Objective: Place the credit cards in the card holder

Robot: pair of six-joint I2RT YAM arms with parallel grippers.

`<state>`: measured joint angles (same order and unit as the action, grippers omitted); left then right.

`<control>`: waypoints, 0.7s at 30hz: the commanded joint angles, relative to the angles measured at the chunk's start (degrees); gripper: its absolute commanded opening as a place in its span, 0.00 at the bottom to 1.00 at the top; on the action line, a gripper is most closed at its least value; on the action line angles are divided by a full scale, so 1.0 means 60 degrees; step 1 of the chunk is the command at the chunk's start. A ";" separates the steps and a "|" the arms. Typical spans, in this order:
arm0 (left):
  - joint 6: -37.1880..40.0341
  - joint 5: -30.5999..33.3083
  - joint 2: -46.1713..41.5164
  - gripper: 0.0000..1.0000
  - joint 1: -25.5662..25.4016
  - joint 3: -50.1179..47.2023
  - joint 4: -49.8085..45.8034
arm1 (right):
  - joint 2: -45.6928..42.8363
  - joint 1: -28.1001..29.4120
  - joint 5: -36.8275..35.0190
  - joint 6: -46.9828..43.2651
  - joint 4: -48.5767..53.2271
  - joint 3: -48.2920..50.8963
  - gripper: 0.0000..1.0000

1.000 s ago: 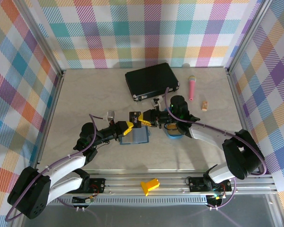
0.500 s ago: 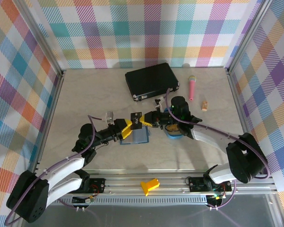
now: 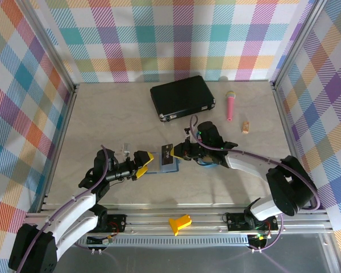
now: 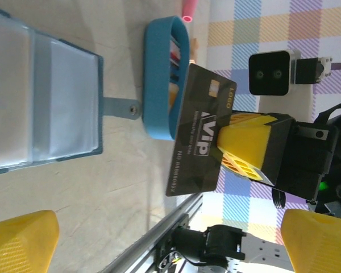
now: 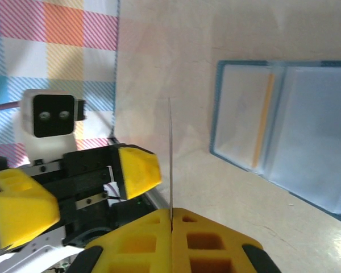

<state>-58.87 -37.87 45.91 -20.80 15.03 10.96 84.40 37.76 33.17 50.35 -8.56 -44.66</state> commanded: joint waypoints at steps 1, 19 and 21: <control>0.0568 0.0202 -0.0047 1.00 0.0177 -0.0116 -0.0594 | 0.0208 0.0087 -0.0346 -0.0636 0.0241 -0.0015 0.00; 0.1004 -0.0076 0.2321 0.98 0.0569 -0.0200 -0.0036 | 0.0922 0.0242 -0.0899 -0.0990 0.0398 -0.0062 0.00; 0.1009 -0.0063 0.2520 0.97 0.0637 -0.0205 0.0111 | 0.1094 0.0269 -0.0859 -0.1008 0.0422 -0.0165 0.00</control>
<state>-54.15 -38.06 59.90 -18.15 14.74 9.80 89.56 38.74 28.21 45.69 -6.76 -44.66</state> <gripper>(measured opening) 0.977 0.054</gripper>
